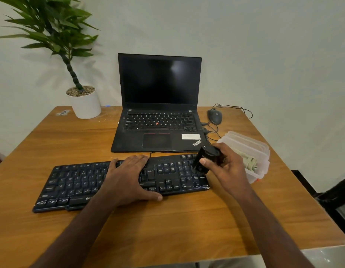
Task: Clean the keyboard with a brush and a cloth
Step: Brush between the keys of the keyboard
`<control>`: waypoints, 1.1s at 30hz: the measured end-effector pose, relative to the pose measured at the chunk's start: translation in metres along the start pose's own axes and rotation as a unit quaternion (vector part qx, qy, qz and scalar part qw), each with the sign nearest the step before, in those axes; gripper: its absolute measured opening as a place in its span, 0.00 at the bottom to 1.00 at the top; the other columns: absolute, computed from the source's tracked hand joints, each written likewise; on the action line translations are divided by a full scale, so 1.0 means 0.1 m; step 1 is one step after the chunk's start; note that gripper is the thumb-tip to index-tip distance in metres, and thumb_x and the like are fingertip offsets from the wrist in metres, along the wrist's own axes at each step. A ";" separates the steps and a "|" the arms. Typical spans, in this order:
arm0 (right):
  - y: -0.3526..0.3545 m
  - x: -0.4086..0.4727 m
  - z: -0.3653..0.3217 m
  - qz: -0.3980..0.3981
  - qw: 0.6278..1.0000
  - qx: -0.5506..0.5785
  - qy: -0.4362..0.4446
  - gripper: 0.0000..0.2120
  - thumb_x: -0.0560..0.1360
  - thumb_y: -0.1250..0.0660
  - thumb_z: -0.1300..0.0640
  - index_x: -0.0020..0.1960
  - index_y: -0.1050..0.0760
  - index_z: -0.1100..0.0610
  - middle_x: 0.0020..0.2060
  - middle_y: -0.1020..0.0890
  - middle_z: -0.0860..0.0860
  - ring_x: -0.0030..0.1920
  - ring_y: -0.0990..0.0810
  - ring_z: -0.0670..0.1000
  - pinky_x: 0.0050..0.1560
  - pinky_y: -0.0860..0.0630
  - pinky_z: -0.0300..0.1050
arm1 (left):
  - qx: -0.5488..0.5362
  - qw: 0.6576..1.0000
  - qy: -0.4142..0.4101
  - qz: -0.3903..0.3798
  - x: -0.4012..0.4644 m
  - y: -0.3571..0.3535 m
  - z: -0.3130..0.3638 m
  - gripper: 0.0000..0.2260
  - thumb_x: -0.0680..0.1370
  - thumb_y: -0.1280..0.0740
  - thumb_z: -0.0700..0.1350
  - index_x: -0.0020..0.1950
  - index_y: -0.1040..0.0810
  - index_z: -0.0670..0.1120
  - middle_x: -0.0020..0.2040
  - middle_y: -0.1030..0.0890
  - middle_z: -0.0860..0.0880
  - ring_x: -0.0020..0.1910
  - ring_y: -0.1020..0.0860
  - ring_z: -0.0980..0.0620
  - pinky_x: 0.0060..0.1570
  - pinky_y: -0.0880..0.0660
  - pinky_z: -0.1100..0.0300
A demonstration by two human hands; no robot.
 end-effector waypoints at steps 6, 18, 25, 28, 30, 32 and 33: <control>-0.07 0.09 -0.05 0.030 0.999 -0.023 0.015 0.15 0.73 0.24 0.61 0.57 0.21 0.50 0.48 0.16 0.44 0.52 0.18 0.41 0.47 0.23 0.30 | 0.010 1.000 0.008 0.010 0.01 -0.02 0.10 0.61 0.56 0.43 0.85 0.81 0.50 0.53 0.81 0.45 0.54 0.79 0.46 0.55 0.77 0.54 0.38; -1.13 0.01 -0.32 -0.095 0.995 0.033 0.024 0.14 0.74 0.25 0.56 0.59 0.23 0.52 0.49 0.17 0.45 0.51 0.18 0.44 0.45 0.21 0.36 | -0.044 0.992 0.087 0.074 -0.72 0.26 -1.17 0.62 0.51 0.47 0.88 0.80 0.48 0.59 0.81 0.47 0.56 0.79 0.51 0.56 0.76 0.63 0.41; -1.95 -0.01 -0.61 -0.213 0.973 0.070 0.056 0.12 0.78 0.29 0.58 0.59 0.25 0.55 0.48 0.19 0.46 0.47 0.17 0.44 0.42 0.22 0.36 | -0.126 0.983 0.128 0.027 -1.24 0.09 -1.99 0.58 0.51 0.41 0.86 0.77 0.54 0.65 0.81 0.44 0.54 0.79 0.47 0.55 0.76 0.61 0.47; -2.31 -0.02 -0.74 -0.269 0.958 0.074 0.066 0.12 0.79 0.29 0.56 0.60 0.26 0.54 0.48 0.19 0.45 0.48 0.17 0.44 0.43 0.20 0.38 | -0.143 0.983 0.107 0.041 -1.29 0.07 -2.05 0.57 0.54 0.38 0.84 0.78 0.54 0.66 0.80 0.44 0.55 0.77 0.48 0.60 0.77 0.63 0.49; -2.53 -0.02 -0.82 -0.292 0.951 0.065 0.084 0.13 0.78 0.29 0.55 0.61 0.26 0.55 0.48 0.19 0.45 0.48 0.17 0.45 0.44 0.18 0.41 | -0.158 0.980 0.107 0.058 -1.27 0.07 -2.08 0.56 0.55 0.37 0.83 0.78 0.54 0.68 0.80 0.42 0.56 0.76 0.48 0.62 0.77 0.62 0.48; -2.74 -0.03 -0.88 -0.308 0.944 0.057 0.101 0.13 0.78 0.28 0.54 0.61 0.26 0.54 0.48 0.18 0.46 0.49 0.17 0.46 0.45 0.17 0.45 | -0.149 0.982 0.102 0.065 -1.24 0.07 -2.09 0.54 0.56 0.39 0.84 0.77 0.53 0.69 0.80 0.42 0.56 0.78 0.49 0.61 0.77 0.61 0.45; -2.83 -0.04 -0.91 -0.315 0.941 0.055 0.108 0.14 0.78 0.28 0.54 0.60 0.26 0.53 0.48 0.18 0.47 0.49 0.17 0.46 0.45 0.16 0.47 | -0.137 0.983 0.099 0.065 -1.23 0.07 -2.09 0.54 0.55 0.40 0.85 0.77 0.51 0.68 0.80 0.42 0.56 0.78 0.49 0.61 0.77 0.60 0.44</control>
Point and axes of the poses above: each hand's wrist, its own x-axis towards the middle knuckle, its own y-axis out of the back of the hand, z = x × y, the point moved 3 cm from there along x, towards the middle knuckle
